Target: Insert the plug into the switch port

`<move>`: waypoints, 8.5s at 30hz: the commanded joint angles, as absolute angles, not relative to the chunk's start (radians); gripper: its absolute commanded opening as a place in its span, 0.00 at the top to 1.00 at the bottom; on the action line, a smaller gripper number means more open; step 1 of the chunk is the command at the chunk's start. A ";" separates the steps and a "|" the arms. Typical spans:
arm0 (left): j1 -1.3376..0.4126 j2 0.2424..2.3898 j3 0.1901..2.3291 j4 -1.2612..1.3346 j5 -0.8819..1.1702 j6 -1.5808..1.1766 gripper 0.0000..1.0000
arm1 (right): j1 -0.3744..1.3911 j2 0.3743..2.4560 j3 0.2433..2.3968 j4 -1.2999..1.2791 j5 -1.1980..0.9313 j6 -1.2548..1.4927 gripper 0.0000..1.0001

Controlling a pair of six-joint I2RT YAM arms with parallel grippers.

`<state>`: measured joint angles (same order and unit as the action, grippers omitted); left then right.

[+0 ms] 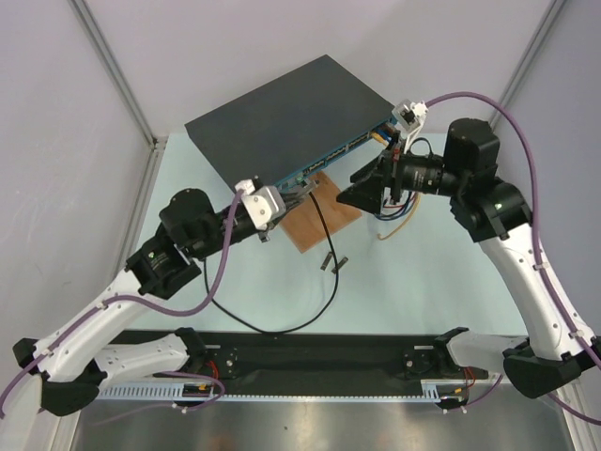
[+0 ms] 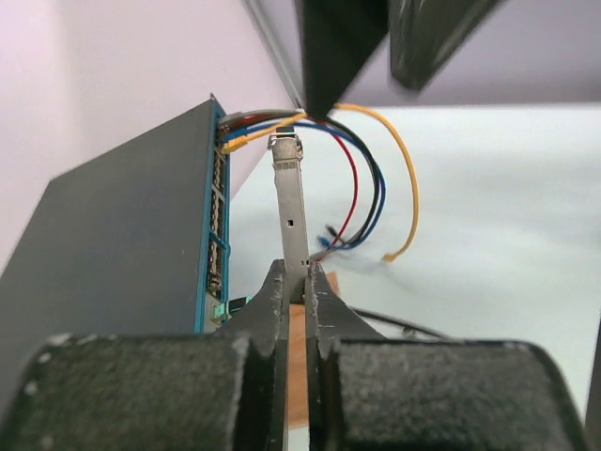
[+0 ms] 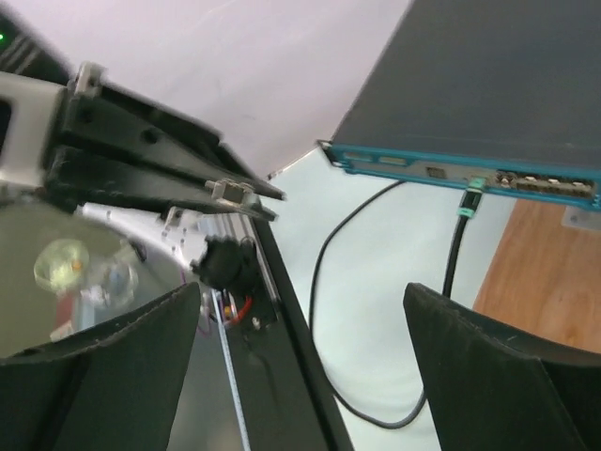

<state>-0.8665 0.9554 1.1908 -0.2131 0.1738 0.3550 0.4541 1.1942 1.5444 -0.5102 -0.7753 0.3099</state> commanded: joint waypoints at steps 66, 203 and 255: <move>-0.941 0.798 1.216 -0.362 0.141 0.423 0.16 | 0.589 1.197 1.582 -0.732 -0.453 -0.074 1.00; 0.015 1.034 0.695 0.373 0.581 -1.181 1.00 | 0.680 1.442 1.523 -0.322 -0.101 -0.089 1.00; 0.008 1.051 0.706 0.357 0.584 -1.160 1.00 | 0.660 1.399 1.508 -0.429 -0.213 -0.181 0.30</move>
